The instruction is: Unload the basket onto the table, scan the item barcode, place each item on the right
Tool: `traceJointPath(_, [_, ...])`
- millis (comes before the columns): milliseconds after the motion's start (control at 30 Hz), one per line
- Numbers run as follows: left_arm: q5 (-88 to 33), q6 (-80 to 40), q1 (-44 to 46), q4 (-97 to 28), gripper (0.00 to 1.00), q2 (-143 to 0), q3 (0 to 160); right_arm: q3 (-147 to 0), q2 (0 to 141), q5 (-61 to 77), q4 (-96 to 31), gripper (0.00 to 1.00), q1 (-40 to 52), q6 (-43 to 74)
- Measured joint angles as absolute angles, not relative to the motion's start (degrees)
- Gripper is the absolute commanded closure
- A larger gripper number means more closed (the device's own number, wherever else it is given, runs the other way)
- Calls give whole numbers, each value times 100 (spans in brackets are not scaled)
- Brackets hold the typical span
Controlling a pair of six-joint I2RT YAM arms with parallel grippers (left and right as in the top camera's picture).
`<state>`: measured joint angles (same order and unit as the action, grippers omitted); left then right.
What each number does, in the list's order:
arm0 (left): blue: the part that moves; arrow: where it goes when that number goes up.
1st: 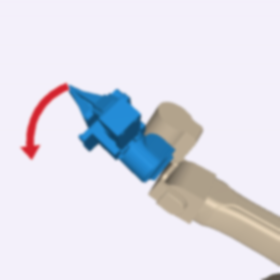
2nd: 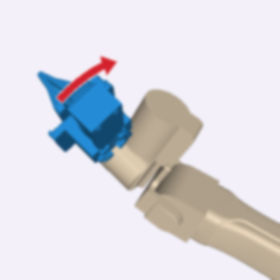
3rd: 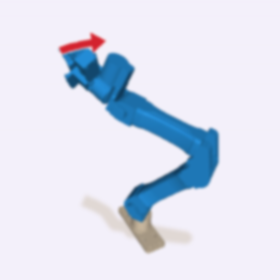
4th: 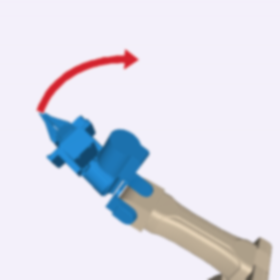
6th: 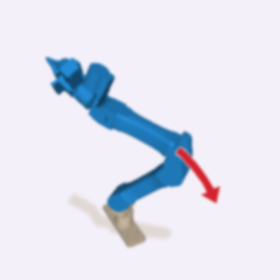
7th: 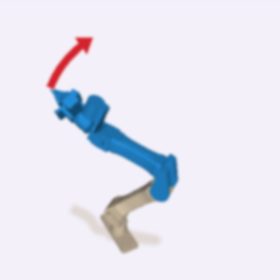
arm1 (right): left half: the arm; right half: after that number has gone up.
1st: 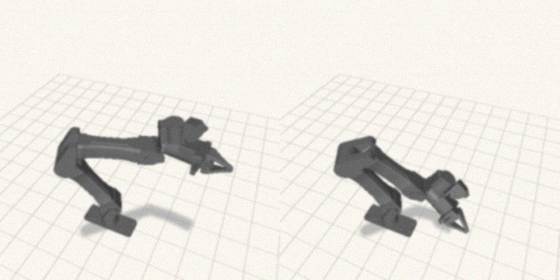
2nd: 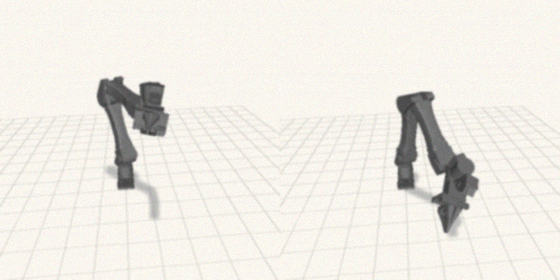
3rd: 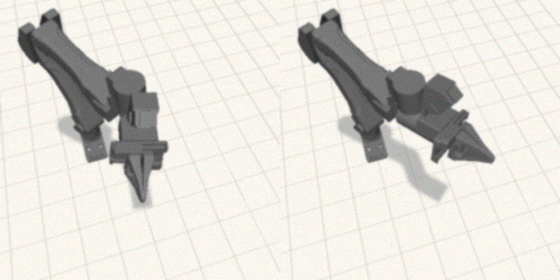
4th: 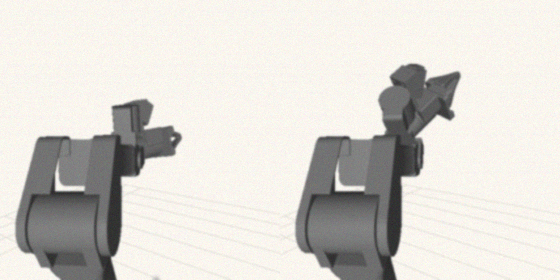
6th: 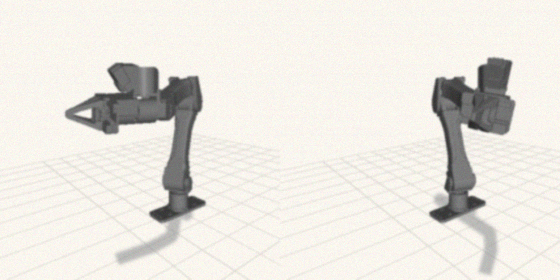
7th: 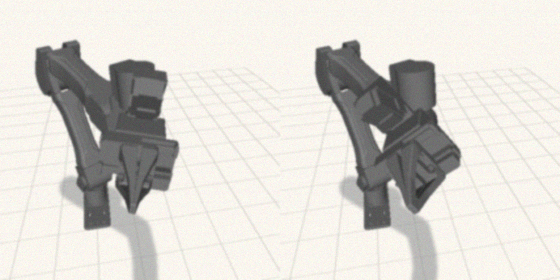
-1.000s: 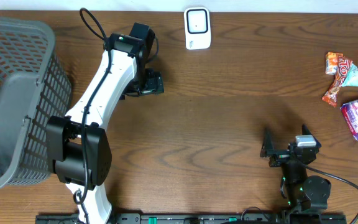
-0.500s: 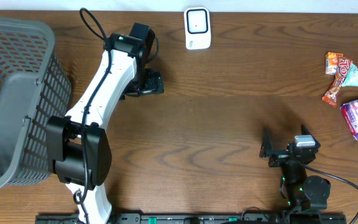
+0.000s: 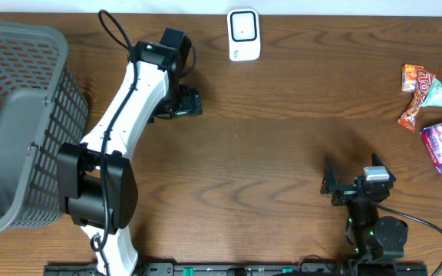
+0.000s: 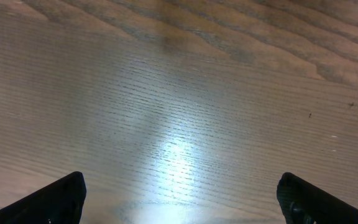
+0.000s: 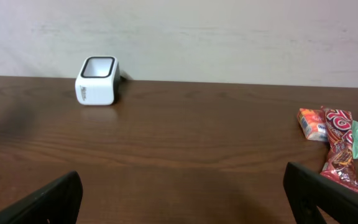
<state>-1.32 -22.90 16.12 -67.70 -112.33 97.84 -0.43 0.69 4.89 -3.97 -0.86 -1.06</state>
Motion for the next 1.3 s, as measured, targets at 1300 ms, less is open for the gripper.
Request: traceJointPath(1300, [-132,-2292,1612,-6772,2,-11233,9784,-43,69,598,-379,1,-86,-45])
